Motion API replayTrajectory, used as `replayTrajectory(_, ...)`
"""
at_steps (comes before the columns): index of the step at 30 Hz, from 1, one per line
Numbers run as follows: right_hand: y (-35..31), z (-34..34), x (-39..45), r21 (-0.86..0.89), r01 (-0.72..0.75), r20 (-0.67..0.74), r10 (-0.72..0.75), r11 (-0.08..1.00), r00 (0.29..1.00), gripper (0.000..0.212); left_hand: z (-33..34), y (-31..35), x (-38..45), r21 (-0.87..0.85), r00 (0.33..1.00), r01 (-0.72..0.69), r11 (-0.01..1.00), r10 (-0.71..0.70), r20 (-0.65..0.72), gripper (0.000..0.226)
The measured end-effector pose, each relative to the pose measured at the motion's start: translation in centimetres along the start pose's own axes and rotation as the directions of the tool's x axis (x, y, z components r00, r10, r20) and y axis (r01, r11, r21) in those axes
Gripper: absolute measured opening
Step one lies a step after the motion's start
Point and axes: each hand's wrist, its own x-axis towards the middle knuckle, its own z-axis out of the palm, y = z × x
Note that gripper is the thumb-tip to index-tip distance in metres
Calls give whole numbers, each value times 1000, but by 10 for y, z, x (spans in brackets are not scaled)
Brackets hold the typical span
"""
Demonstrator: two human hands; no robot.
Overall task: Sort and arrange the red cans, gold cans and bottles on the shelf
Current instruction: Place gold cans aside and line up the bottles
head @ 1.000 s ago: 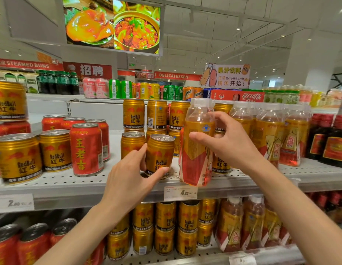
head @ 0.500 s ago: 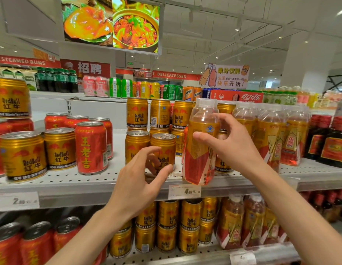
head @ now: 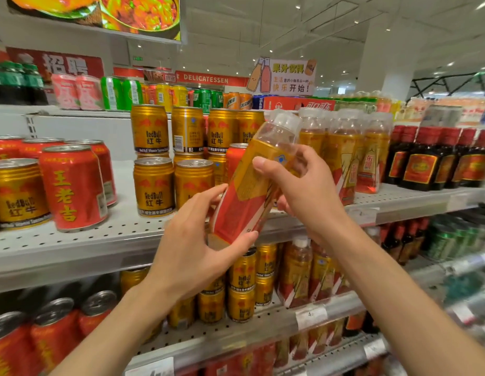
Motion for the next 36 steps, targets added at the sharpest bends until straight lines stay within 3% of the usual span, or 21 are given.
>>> replayTrajectory(11, 23, -135, 43, -6, 59, 45, -59, 998, 997, 86, 111, 76, 41, 25, 990, -89, 996, 92, -110, 73)
replayTrajectory(16, 38, -203, 69, -11, 65, 70, -64, 998, 995, 89, 172, 107, 65, 35, 990, -78, 996, 81, -114, 76)
replayTrajectory(20, 52, -241, 86, -52, 74, 47, -71, 996, 996, 89, 207, 118, 80, 162, 996, -68, 984, 77, -50, 81)
replayTrajectory(26, 65, -291, 112, -205, 132, -16, -138, 970, 990, 74, 225, 114, 101, 239, 958, 117, 964, -46, -283, 82)
replayTrajectory(33, 77, -315, 136, -393, 190, -39, -223, 900, 974, 54, 237, 103, 113, 174, 931, 286, 942, -230, -284, 101)
replayTrajectory(36, 92, -316, 146, -431, 161, -46, -200, 888, 979, 60, 237, 100, 119, 150, 922, 318, 936, -268, -279, 105)
